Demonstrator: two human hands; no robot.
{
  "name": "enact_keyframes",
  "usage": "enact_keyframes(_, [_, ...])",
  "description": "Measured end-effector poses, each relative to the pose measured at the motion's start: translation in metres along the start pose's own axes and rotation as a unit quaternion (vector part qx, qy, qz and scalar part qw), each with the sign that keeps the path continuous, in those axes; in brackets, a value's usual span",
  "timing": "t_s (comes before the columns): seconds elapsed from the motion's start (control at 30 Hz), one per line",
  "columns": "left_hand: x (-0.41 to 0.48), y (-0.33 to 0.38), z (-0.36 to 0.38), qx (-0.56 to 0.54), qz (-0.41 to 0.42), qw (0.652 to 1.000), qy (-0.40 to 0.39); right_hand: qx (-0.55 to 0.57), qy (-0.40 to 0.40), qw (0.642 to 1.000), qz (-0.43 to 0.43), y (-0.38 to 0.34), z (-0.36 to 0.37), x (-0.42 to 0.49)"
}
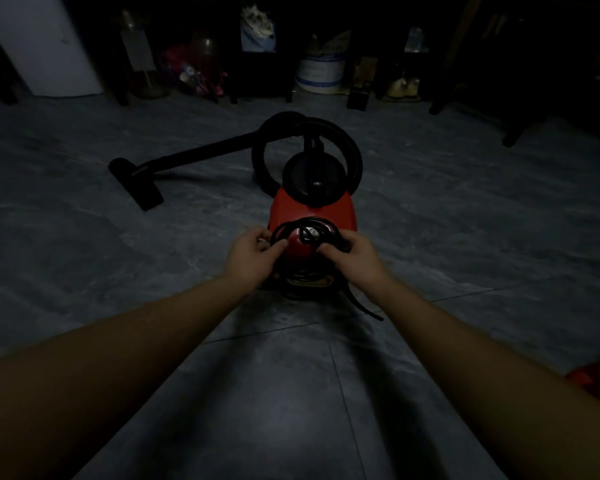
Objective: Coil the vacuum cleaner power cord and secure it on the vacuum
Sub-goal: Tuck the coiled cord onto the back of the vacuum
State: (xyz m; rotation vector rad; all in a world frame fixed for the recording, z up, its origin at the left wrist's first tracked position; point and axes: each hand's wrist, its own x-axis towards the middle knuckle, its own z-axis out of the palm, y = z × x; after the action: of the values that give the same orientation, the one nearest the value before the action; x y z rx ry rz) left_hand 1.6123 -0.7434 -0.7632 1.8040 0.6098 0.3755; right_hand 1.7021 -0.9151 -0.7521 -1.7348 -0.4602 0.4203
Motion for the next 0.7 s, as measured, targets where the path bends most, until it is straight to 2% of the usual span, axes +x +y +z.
enact_keyframes(0.17, [0.005,-0.002,0.002,0.075,0.004,0.997,0.033,0.035,-0.022,0.999,0.029,0.005,0.009,-0.005])
enact_keyframes(0.27, [0.001,-0.004,0.001,0.103,0.018,0.994,0.036,-0.017,-0.036,0.999,0.012,0.013,0.015,-0.008])
enact_keyframes(0.4, [-0.003,-0.006,0.000,0.149,0.043,0.988,-0.025,-0.078,-0.015,0.997,-0.003,0.019,0.013,-0.002])
enact_keyframes(0.53, [-0.001,-0.011,-0.008,0.251,0.090,0.960,-0.081,-0.105,-0.033,0.994,0.010,0.024,0.010,-0.006])
enact_keyframes(0.7, [-0.005,-0.010,0.006,0.168,0.076,0.976,-0.118,-0.057,-0.061,0.996,0.039,0.023,0.016,-0.002])
